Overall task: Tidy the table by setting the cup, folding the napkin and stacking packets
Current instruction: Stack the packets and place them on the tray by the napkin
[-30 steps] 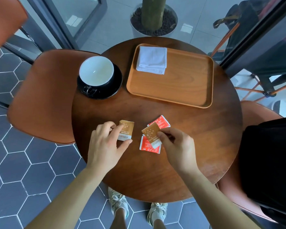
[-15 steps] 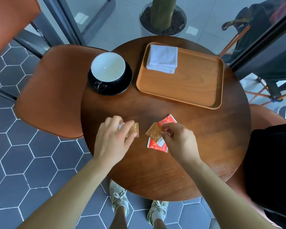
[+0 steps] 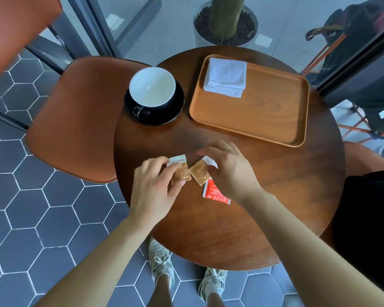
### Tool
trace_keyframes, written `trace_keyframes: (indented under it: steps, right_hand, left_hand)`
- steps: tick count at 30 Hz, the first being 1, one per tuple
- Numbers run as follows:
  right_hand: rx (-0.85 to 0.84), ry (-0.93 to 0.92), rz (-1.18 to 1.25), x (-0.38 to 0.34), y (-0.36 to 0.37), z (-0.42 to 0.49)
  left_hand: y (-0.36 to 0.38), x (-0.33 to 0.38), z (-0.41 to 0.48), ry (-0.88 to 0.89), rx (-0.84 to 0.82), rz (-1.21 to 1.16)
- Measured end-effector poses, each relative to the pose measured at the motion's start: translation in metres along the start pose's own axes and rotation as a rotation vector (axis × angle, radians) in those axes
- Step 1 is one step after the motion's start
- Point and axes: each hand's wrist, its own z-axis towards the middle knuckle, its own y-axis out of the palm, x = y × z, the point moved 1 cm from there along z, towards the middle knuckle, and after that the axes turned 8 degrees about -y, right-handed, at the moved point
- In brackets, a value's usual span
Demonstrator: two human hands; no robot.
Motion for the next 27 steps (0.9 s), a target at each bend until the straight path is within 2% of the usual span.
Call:
trace_keyframes:
  steps: [4,8,17,23,27]
  right_hand:
    - [0.046,0.161,-0.137,0.007,0.01,-0.013]
    - [0.023,0.135,-0.319,0.006,0.016,-0.012]
    - [-0.156,0.195,-0.317,-0.003,0.015,0.008]
    - [-0.168,0.258,-0.106,-0.003,0.011,0.017]
    - [-0.057,0.294,0.234,-0.005,0.003,0.013]
  left_hand:
    - [0.005,-0.004,0.001,0.015,-0.01,0.029]
    - [0.008,-0.006,0.0,0.017,0.011,0.01]
    - [0.014,-0.011,-0.004,0.014,0.068,-0.069]
    - [0.015,-0.012,-0.005,-0.02,0.064,-0.127]
    - [0.012,-0.009,-0.005,-0.035,0.037,-0.149]
